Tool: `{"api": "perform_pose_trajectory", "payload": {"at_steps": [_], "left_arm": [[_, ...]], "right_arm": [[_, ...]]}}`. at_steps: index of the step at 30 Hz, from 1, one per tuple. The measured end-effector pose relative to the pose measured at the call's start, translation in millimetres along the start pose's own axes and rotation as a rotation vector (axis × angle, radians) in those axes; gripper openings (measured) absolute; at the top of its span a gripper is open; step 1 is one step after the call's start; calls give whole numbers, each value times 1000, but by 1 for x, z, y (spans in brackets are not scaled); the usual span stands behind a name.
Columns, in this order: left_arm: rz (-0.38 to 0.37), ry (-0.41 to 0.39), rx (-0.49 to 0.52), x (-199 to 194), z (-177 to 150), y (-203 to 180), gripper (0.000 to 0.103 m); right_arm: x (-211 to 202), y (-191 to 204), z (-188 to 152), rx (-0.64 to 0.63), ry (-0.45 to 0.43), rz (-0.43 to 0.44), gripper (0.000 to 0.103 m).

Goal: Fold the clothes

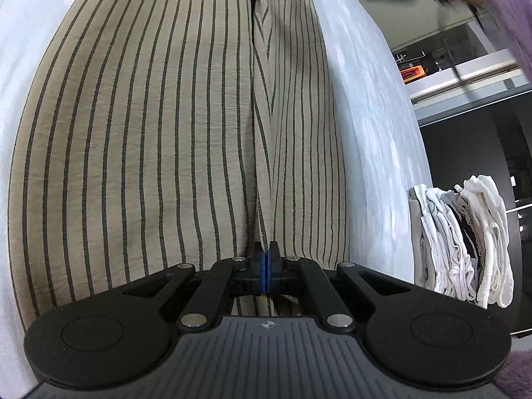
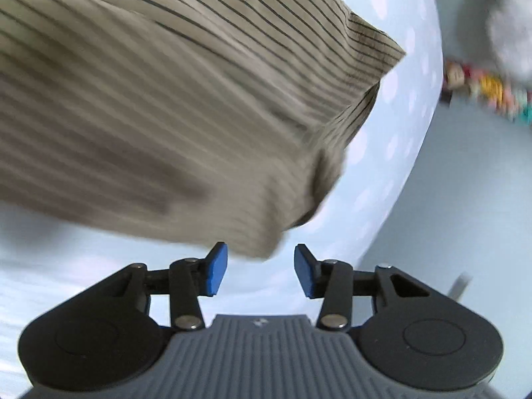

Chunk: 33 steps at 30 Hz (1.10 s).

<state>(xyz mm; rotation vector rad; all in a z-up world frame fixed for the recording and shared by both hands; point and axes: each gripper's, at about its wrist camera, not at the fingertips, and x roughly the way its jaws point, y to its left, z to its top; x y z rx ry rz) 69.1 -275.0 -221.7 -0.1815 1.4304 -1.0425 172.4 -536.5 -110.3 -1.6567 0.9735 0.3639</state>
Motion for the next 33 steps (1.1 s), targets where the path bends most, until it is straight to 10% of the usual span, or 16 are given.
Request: {"api": "perform_pose_trajectory", "payload": {"at_steps": [12,22,24,27,33], "left_arm": [[-38,-69,-12,-20,-11,-7,0],[-90,-54,-25,-14,-28,-4,13],[-100,-48,-23,-13,-28,-4,13],[-110,-43,-13,-12,-29,-6,13],[-117,27,23,-4,-36,-6,0]], "right_arm": [[-178,199,-15,686,-280,504,49],[-154,225,18,954,-199,669,68],[-143,225,19,986,-154,735,61],[-134,227,25,977,-90,756,7],[-129,227,30,939,17,797,3]]}}
